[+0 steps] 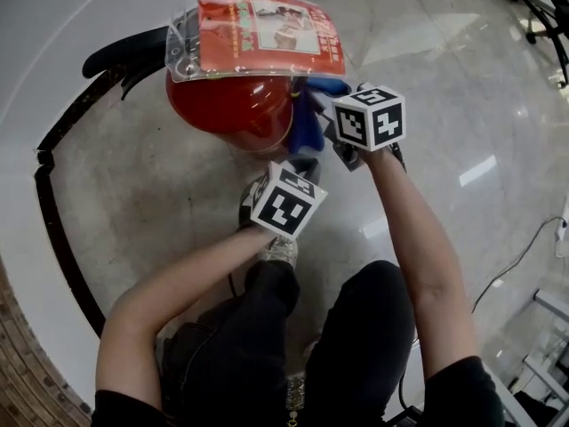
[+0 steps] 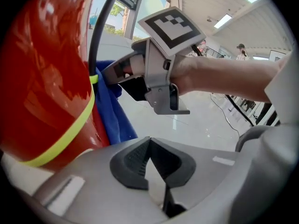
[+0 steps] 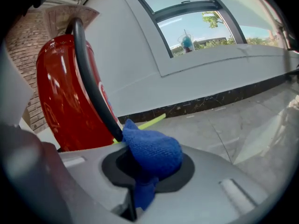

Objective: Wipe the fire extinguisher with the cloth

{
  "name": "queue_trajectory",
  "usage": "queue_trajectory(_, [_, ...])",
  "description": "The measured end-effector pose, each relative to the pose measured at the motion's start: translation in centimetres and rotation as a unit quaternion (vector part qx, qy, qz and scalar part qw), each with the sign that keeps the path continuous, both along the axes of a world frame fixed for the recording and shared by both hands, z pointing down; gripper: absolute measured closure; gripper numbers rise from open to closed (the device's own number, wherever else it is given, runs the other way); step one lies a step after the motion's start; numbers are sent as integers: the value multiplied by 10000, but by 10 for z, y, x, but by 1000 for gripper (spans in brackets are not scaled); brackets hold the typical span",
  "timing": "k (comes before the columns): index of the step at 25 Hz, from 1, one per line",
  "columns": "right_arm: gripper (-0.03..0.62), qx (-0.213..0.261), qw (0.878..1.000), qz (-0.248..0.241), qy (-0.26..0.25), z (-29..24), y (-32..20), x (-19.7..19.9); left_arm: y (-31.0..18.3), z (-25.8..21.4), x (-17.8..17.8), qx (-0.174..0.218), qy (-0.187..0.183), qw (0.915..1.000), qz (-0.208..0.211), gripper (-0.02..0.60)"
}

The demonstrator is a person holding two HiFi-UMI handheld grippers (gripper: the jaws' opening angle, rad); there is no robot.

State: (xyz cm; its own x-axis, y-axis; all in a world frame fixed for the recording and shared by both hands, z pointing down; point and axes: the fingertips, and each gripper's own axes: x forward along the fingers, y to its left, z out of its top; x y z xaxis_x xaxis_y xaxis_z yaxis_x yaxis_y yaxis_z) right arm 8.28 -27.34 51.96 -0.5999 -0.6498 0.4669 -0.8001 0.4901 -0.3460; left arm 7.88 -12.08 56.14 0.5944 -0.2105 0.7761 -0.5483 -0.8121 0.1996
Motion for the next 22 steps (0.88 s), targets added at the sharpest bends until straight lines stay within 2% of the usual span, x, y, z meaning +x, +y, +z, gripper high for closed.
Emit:
queue_trajectory(9, [542,-687,9970,-254,265,78,6,-8,0,42,-8,-251,-126,9994,-204,577])
queue_trajectory(14, [542,-897,9944,-384,409,109,5,-10,-1,51,-8,-331,-127,9991,-228,577])
queue_trajectory(19, [542,-1045,9853,-697,1156,147,12,-12,2,58,-14,-466,-145,9983,-303,577])
queue_trajectory(22, [542,-1176,9816,-759,1301,159,23,-13,4,63,-21,-525,-192,9978,-362,577])
